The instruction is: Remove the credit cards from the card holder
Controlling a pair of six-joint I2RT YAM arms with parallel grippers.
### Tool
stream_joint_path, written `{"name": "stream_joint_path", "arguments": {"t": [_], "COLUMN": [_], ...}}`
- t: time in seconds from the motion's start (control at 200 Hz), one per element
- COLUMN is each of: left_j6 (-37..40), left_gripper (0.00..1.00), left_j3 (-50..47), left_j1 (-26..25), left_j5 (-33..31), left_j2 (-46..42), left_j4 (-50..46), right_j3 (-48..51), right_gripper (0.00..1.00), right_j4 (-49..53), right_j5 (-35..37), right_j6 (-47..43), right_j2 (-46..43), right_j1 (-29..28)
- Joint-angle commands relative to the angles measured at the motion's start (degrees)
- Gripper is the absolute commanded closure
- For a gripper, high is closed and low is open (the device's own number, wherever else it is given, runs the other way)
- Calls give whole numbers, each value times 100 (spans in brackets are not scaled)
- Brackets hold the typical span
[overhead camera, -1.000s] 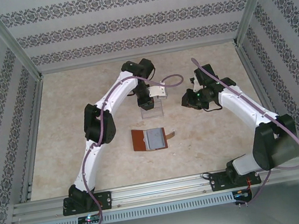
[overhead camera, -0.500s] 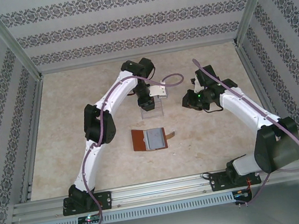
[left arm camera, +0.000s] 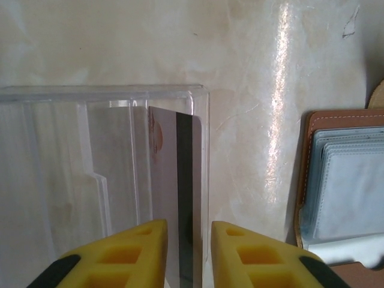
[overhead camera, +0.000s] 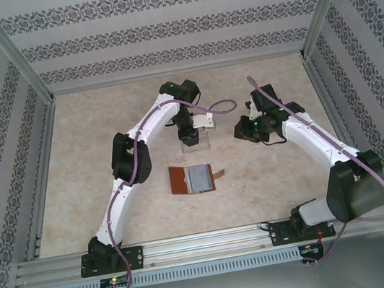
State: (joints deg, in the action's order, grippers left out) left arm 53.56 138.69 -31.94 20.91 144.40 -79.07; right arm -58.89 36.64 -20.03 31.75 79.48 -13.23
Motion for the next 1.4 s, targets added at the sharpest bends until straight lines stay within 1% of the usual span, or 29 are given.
{"name": "stream_joint_path", "arguments": {"t": [0.0,0.065,0.13,0.485,0.67,0.829,0.919,1.069,1.289,1.394], "left_j6": [101,110,126,259,200,182,194,207,201,181], "left_gripper": [83,91,95,98,94,83,80,77,74,70], "left_j3": [147,155,178,196,194,195,198,194,215,217], "left_j1": [-60,-58,-59,-60,-59,-55,-24,20,19,20], "left_j5": [54,54,47,175,254,136,7,-52,-304,-358], "left_j2": [14,19,12,61,106,132,85,-24,-126,-224], "left_j4": [-267,-292,-319,-400,-308,-258,-209,-108,16,82], "right_j3": [55,51,51,81,116,129,120,115,115,114], "right_gripper": [76,76,76,76,76,76,76,76,76,76], "right_j4": [-43,-47,-52,-61,-60,-52,-10,16,-8,1], "right_j5": [13,5,6,1,22,8,30,61,52,70], "right_j6": [91,89,87,90,82,104,78,68,69,77], "right_j2": [-85,-73,-78,-49,-62,-86,-138,-177,-167,-171], "right_j1": [23,27,28,17,19,16,16,28,28,19]}}
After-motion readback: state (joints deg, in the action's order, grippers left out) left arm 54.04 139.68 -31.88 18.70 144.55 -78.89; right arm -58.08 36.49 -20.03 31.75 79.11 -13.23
